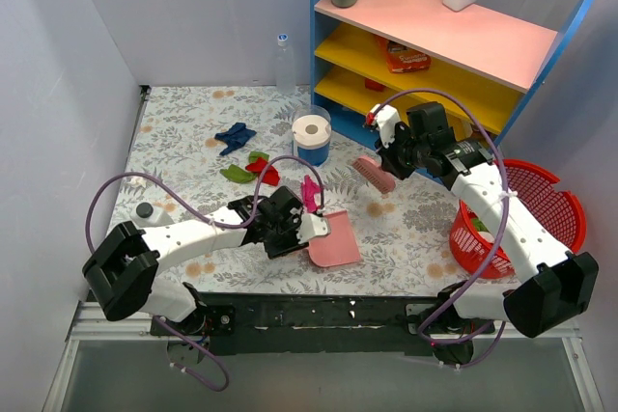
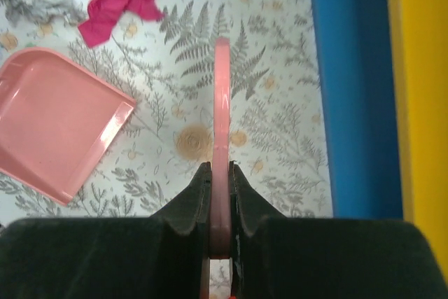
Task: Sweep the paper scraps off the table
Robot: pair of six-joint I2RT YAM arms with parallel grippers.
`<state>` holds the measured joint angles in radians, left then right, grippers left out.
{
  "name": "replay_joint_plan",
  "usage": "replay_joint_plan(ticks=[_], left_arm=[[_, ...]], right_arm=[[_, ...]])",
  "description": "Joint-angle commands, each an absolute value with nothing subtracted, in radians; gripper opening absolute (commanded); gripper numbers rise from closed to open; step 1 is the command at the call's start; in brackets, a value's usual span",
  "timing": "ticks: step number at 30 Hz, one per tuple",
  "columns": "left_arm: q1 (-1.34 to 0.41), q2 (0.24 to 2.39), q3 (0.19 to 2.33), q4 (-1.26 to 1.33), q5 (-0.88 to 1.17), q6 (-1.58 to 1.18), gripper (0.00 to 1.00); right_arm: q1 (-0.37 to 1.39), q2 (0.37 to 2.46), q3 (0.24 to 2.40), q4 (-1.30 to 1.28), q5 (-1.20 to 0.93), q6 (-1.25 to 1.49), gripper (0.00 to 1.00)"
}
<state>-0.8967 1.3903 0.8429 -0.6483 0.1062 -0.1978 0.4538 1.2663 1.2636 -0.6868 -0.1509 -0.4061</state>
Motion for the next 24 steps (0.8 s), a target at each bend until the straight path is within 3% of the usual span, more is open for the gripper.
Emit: replay_joint_plan(ticks=[1, 2, 5, 15, 20, 22, 24], left_arm=[[-0.870, 1.315, 0.770, -0.433, 0.250, -0.178, 0.18], [-0.864, 1.312, 0.762, -0.395, 0.264, -0.184, 0.30], [-0.845, 1.302, 0.726, -0.325, 0.285, -0.186, 0.39], [-0.836, 1.328, 0.703, -0.295, 0.330, -0.190, 0.37], [-0.836, 1.335, 0.713, -0.330, 0.354, -0.184, 0.19], [-0.836, 1.325, 0.713, -0.348, 0.357, -0.178, 0.19], [-0.838, 1.316, 0.701, -0.357, 0.354, -0.167, 0.29]], right_arm=[[0.454, 1.264, 1.252, -0.676, -0.129, -0.357, 0.01], [0.454, 1.266, 1.252, -0.676, -0.120, -0.357, 0.01], [0.454, 1.272, 1.250, -0.680, -0.115, -0.359, 0.01], [0.454, 1.316, 1.262, -0.684, -0.149, -0.336, 0.01], [0.453, 1.302, 1.241, -0.675, -0.152, -0.334, 0.01], [0.454, 1.296, 1.235, -0.672, -0.150, -0.339, 0.01], [0.454, 1.295, 1.227, -0.664, -0.150, -0.337, 0.01]])
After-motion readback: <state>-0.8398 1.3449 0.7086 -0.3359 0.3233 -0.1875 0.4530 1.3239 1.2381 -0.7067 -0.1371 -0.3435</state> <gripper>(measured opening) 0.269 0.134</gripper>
